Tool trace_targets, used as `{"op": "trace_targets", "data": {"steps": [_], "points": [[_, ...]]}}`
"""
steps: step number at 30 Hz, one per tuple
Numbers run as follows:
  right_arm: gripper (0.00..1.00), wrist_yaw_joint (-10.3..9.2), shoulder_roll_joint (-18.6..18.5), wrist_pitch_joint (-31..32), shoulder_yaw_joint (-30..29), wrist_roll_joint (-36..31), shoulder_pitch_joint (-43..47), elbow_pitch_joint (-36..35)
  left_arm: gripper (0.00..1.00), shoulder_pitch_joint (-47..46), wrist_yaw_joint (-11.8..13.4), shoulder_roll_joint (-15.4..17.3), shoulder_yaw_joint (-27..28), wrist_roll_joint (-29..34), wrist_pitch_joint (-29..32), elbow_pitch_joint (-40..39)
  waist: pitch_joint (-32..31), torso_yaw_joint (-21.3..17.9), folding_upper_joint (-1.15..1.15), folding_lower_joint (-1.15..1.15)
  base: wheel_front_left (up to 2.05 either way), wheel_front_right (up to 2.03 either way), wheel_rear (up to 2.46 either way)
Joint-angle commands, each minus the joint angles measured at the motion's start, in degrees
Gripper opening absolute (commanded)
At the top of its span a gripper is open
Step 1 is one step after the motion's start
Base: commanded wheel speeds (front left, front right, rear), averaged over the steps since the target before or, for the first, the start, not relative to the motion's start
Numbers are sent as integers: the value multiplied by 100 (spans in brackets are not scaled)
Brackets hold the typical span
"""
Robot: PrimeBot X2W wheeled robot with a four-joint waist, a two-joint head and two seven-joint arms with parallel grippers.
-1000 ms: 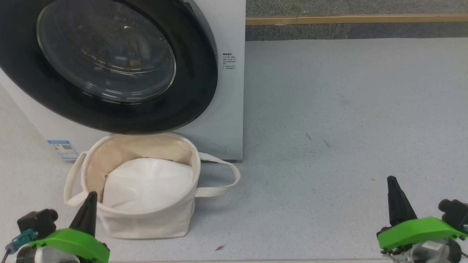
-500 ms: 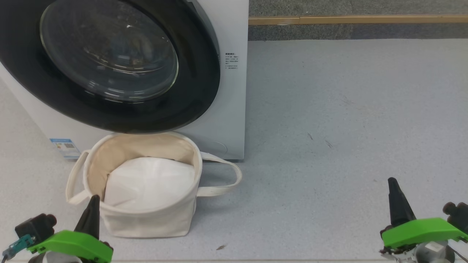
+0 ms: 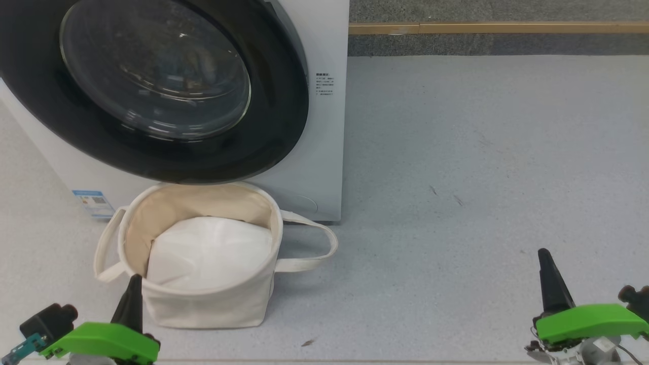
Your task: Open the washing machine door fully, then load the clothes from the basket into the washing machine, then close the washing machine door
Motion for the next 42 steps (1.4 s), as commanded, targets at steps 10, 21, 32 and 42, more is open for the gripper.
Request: {"op": "trace_targets", "data": {"steps": [10, 21, 32, 42], "points": [[0, 1, -47, 111, 21, 651, -238, -150, 0, -73, 5, -110, 464, -439, 172, -337, 3, 32, 0, 0, 0, 0, 0], [0, 1, -53, 226, 23, 1309, -238, -124, 0, 55, 6, -338, 755, -884, 353, -479, 7, 68, 0, 0, 0, 0, 0], [0, 1, -59, 341, 25, 1968, -238, -98, 0, 183, 6, -566, 1048, -1329, 535, -622, 10, 104, 0, 0, 0, 0, 0], [0, 1, -65, 445, 27, 2568, -238, -75, 0, 300, 7, -774, 1314, -1734, 701, -753, 13, 137, 0, 0, 0, 0, 0]]}}
